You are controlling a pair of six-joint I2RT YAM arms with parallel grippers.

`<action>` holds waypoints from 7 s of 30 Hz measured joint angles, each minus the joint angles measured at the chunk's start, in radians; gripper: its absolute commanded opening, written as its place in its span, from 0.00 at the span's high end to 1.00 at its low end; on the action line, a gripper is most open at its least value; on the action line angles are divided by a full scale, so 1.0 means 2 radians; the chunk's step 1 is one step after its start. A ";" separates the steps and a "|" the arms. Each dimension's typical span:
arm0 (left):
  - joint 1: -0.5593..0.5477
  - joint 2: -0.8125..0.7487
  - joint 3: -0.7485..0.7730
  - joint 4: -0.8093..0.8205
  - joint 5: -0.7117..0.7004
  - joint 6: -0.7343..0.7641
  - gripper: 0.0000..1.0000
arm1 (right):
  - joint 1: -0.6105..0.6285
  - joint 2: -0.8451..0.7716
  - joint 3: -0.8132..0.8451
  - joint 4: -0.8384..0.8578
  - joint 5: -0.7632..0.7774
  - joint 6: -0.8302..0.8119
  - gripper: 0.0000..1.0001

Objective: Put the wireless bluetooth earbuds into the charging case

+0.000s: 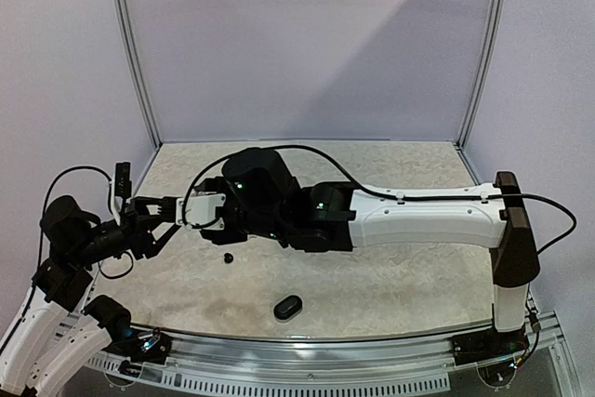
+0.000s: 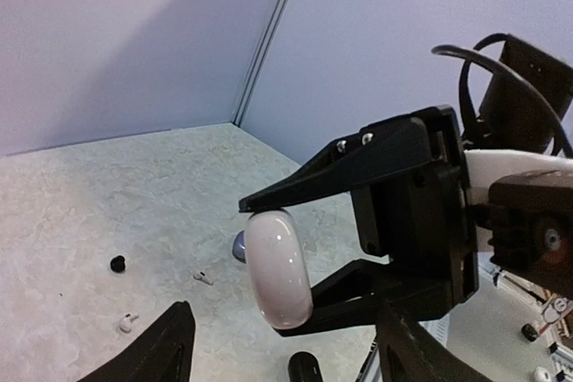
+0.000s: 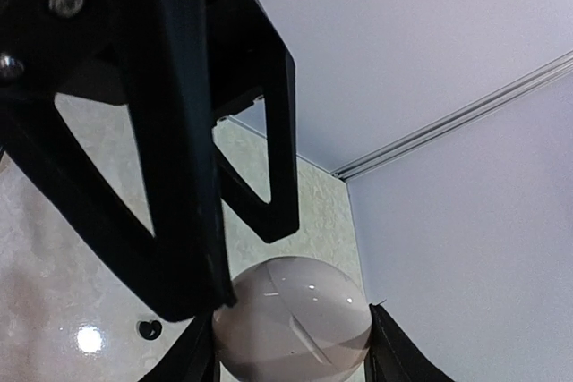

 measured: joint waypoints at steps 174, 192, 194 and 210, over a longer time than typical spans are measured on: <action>0.007 -0.058 -0.059 0.068 0.097 0.088 1.00 | -0.096 0.077 0.147 -0.065 -0.429 0.439 0.51; 0.010 -0.042 -0.059 0.076 0.032 0.055 1.00 | -0.131 0.057 0.157 -0.074 -0.395 0.482 0.45; 0.011 -0.042 -0.059 0.076 0.030 0.055 1.00 | -0.142 0.038 0.152 -0.090 -0.333 0.499 0.47; 0.015 -0.042 -0.059 0.076 0.027 0.055 1.00 | -0.251 0.122 0.164 -0.353 -0.095 0.529 0.80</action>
